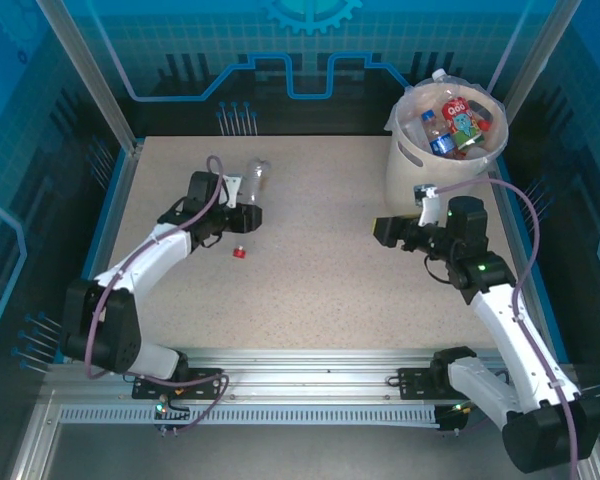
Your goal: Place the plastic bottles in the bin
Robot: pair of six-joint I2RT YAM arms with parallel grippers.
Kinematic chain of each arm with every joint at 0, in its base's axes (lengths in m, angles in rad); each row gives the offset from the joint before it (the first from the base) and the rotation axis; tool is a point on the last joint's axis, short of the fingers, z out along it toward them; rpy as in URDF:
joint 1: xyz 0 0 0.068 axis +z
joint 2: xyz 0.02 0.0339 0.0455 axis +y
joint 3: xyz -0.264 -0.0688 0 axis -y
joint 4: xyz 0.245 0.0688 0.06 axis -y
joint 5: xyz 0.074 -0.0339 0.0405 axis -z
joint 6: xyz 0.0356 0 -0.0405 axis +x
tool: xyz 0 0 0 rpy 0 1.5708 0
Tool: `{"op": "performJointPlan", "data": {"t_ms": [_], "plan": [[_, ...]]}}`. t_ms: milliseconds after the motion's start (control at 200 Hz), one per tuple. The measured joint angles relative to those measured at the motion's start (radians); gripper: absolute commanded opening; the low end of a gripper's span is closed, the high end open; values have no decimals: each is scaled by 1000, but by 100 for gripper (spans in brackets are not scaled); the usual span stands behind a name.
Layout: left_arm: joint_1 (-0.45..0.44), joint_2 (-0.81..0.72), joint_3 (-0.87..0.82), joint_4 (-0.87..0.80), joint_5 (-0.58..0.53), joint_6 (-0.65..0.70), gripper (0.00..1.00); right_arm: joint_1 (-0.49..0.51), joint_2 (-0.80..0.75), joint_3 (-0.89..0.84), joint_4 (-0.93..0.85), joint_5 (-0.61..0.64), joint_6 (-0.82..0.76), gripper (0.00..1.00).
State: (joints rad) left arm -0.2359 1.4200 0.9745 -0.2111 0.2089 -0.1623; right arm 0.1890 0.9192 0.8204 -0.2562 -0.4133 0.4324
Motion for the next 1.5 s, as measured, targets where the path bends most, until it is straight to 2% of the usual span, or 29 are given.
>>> {"op": "performJointPlan", "data": {"t_ms": [65, 285, 550, 720, 1006, 1246, 1421, 1471, 1501], "plan": [[-32, -31, -54, 86, 54, -68, 38, 44, 28, -8, 80, -13, 41, 80], [-141, -43, -191, 361, 202, -288, 38, 150, 198, -8, 294, -77, 130, 81], [-248, -8, -204, 592, 280, -392, 39, 225, 372, 31, 414, -127, 180, 83], [-291, 8, -209, 632, 291, -409, 39, 238, 444, 71, 498, -150, 216, 79], [-300, 8, -209, 643, 305, -409, 39, 240, 516, 82, 571, -178, 285, 68], [-302, 8, -214, 652, 312, -412, 39, 241, 536, 92, 583, -183, 292, 51], [-302, 5, -231, 666, 308, -413, 46, 241, 541, 92, 578, -190, 293, 49], [-302, 2, -233, 667, 306, -413, 57, 241, 541, 93, 575, -191, 292, 48], [-303, -2, -236, 666, 303, -414, 68, 241, 541, 94, 574, -194, 290, 47]]}}
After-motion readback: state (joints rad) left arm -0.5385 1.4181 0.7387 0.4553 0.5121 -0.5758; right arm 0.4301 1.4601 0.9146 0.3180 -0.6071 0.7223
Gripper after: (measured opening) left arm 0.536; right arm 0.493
